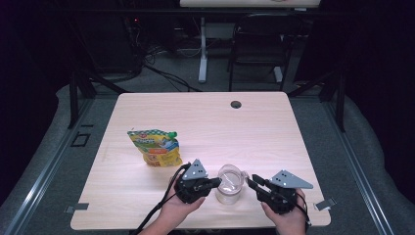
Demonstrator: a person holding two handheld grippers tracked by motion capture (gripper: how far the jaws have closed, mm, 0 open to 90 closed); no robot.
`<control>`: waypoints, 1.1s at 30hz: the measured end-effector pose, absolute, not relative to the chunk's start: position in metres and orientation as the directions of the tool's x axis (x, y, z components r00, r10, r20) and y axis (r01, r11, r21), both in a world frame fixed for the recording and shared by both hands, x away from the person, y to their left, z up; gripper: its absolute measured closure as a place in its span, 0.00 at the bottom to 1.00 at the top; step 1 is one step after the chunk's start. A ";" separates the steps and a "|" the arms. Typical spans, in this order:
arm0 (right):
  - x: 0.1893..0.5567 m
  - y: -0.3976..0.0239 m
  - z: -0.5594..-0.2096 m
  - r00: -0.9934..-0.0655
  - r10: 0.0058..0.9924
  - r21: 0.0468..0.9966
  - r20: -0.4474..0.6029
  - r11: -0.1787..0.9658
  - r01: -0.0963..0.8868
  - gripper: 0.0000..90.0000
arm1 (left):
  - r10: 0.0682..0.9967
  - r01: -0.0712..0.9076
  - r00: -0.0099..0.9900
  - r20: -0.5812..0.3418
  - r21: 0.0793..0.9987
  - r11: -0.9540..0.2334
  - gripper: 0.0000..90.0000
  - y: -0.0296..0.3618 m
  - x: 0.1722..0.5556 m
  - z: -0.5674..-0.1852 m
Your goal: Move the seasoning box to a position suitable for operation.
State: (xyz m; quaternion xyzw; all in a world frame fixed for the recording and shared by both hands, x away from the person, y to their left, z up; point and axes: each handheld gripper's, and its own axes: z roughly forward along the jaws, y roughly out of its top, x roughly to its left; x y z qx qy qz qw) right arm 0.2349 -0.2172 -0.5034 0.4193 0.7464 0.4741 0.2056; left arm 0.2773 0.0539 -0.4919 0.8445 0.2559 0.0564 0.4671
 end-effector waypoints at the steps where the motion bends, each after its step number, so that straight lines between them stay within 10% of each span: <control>1: 0.233 -0.217 -0.504 -0.568 0.819 0.884 0.081 0.204 0.421 0.76 | 0.484 0.379 0.863 -0.145 0.820 -0.429 1.00 0.053 0.277 -0.491; 23: 0.227 -0.201 -0.511 -0.657 0.754 0.886 -0.025 0.321 0.334 0.52 | 0.482 0.355 0.868 -0.122 0.831 -0.428 1.00 0.047 0.281 -0.479; 33: 0.230 -0.199 -0.512 -0.639 0.769 0.898 -0.024 0.298 0.324 0.58 | 0.491 0.357 0.863 -0.115 0.828 -0.433 1.00 0.054 0.281 -0.480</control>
